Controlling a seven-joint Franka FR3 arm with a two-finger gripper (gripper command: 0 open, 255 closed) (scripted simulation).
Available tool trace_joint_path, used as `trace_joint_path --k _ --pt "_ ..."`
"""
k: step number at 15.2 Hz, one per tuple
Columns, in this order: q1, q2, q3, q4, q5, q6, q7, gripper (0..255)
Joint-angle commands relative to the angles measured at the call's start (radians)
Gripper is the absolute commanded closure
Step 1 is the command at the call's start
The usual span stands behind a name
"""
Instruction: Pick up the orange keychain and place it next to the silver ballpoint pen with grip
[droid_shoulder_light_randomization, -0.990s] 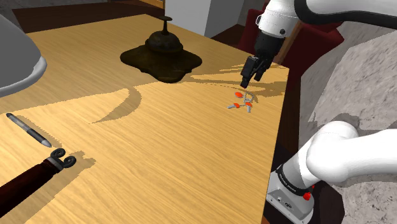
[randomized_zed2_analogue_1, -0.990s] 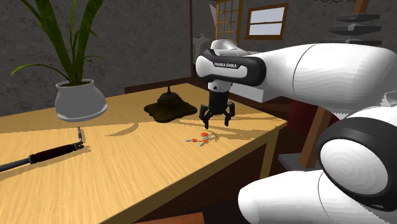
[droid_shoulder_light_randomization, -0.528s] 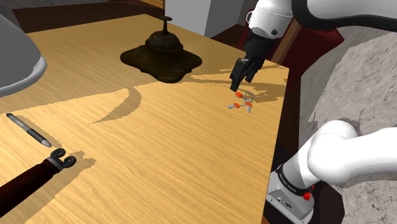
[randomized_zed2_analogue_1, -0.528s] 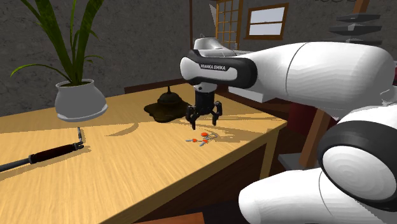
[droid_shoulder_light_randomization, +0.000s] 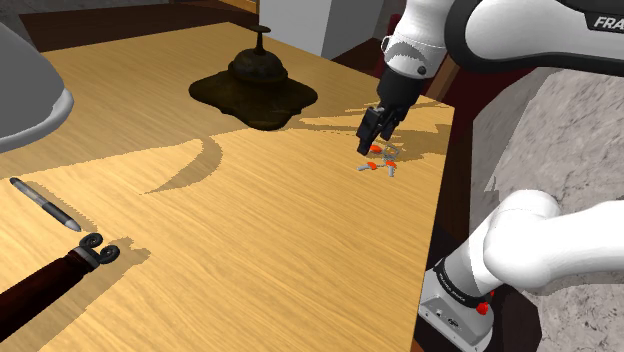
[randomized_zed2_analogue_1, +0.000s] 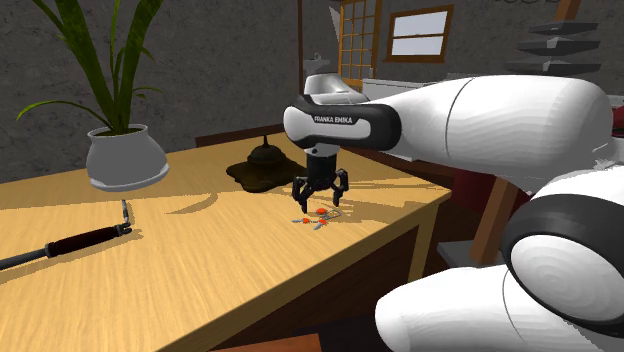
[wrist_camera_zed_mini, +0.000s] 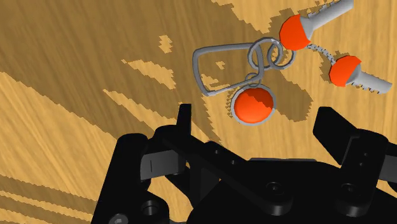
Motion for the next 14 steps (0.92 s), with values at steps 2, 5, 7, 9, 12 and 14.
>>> trace_joint_path --k 2,5,7,9,12,14 --pt "0.0 0.0 0.001 -0.001 0.0 0.002 0.0 0" --pt "0.0 0.0 0.0 -0.001 0.0 0.002 0.0 255" --pt "0.0 0.0 0.001 -0.002 0.001 0.002 0.001 255" --pt "0.0 0.001 0.0 0.0 0.0 0.001 0.0 255" --pt "0.0 0.002 0.001 -0.001 0.0 0.004 0.0 255" --pt "0.001 0.0 0.0 -0.001 0.0 0.002 0.001 255"
